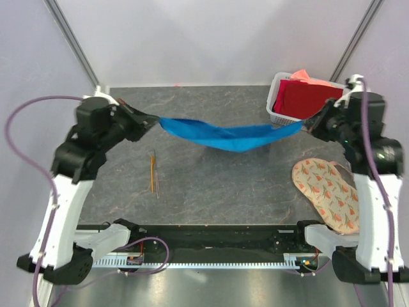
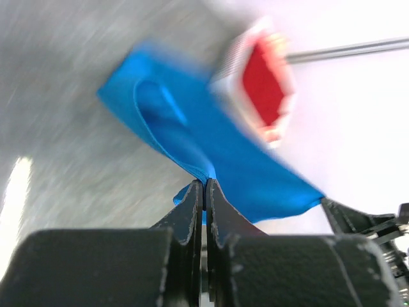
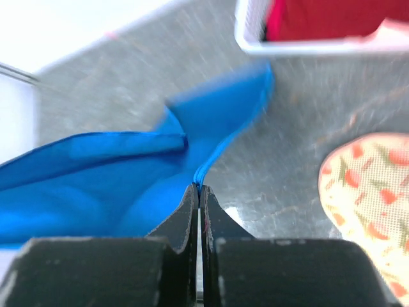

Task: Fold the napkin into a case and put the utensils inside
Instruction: Flatten out the crumpled napkin at the center of the board.

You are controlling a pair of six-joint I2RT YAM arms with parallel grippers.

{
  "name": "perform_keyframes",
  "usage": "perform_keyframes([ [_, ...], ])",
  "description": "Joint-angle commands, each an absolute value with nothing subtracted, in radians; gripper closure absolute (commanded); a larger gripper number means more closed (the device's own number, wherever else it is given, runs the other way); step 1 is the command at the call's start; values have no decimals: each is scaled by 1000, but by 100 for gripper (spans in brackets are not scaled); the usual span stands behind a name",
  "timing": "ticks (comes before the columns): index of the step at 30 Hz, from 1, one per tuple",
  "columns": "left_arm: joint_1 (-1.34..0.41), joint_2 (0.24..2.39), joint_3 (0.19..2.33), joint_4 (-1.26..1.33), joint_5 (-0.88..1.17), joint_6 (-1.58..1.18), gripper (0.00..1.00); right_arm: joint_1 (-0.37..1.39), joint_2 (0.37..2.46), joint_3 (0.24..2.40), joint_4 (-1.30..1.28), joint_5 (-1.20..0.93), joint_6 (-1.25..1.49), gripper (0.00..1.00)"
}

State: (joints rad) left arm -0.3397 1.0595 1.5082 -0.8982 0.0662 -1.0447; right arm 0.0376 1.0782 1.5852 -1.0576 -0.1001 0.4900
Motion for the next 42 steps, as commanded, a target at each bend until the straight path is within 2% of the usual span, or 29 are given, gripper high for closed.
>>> perform_keyframes([
  [1, -333, 944, 1666, -905, 5, -908, 98, 40, 988, 1842, -1281, -150, 414, 100],
  [6, -334, 752, 1661, -812, -63, -902, 98, 40, 861, 2035, -1279, -273, 410, 100],
  [9, -334, 710, 1675, -775, -64, -917, 98, 40, 832, 2108, -1273, -278, 445, 100],
  [15, -334, 761, 1704, -767, -98, -902, 98, 40, 865, 2114, -1284, -197, 506, 100],
  [19, -334, 897, 1703, -793, -138, -911, 98, 41, 929, 2068, -1289, -88, 528, 100],
  [25, -328, 1144, 1661, -645, -129, -864, 98, 40, 1032, 1795, -1223, 73, 542, 100],
  [28, -304, 1297, 1646, -577, -118, -845, 98, 40, 1090, 1605, -1118, 130, 561, 100],
  [31, -273, 1460, 1626, -477, -85, -830, 98, 40, 1159, 1510, -990, 191, 554, 100],
  [35, -244, 1655, 1635, -329, -5, -808, 98, 38, 1333, 1491, -931, 284, 519, 100],
  [42, -238, 1997, 1759, -184, 170, -807, 98, 37, 1612, 1574, -824, 302, 486, 100],
])
